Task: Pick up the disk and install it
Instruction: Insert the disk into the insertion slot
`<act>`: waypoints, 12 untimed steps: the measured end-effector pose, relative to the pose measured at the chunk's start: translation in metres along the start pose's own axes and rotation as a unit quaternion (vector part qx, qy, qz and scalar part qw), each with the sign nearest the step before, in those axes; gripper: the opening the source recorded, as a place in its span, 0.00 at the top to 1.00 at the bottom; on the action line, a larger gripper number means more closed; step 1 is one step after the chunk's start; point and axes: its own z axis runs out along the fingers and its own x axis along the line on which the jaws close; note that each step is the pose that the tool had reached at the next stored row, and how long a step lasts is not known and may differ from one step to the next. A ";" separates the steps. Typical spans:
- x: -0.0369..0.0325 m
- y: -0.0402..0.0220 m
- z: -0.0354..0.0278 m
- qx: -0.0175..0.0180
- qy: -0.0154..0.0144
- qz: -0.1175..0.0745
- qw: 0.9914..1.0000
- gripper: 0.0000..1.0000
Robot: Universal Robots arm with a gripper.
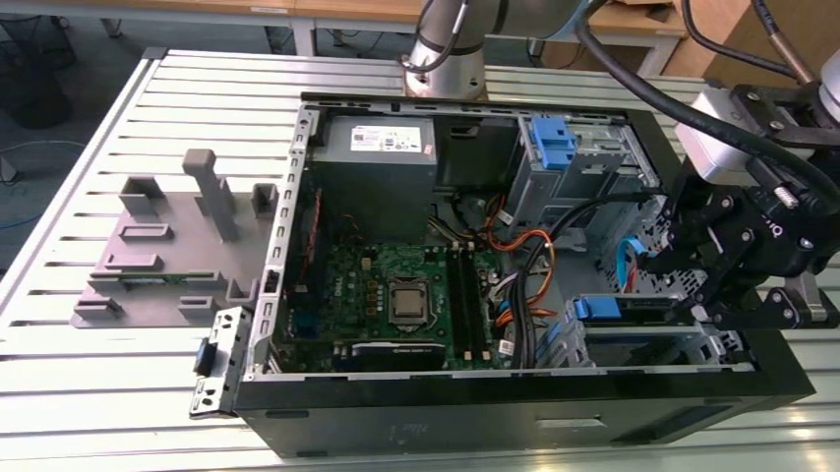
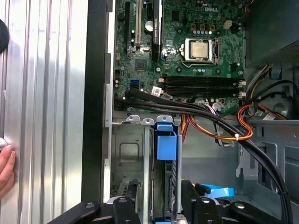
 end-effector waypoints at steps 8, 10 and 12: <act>-0.0004 0.0036 0.0096 0.007 0.000 -0.009 1.000 0.51; -0.0011 0.0036 0.0102 0.007 0.000 -0.009 1.000 0.51; -0.0011 0.0036 0.0103 0.007 0.000 -0.009 1.000 0.51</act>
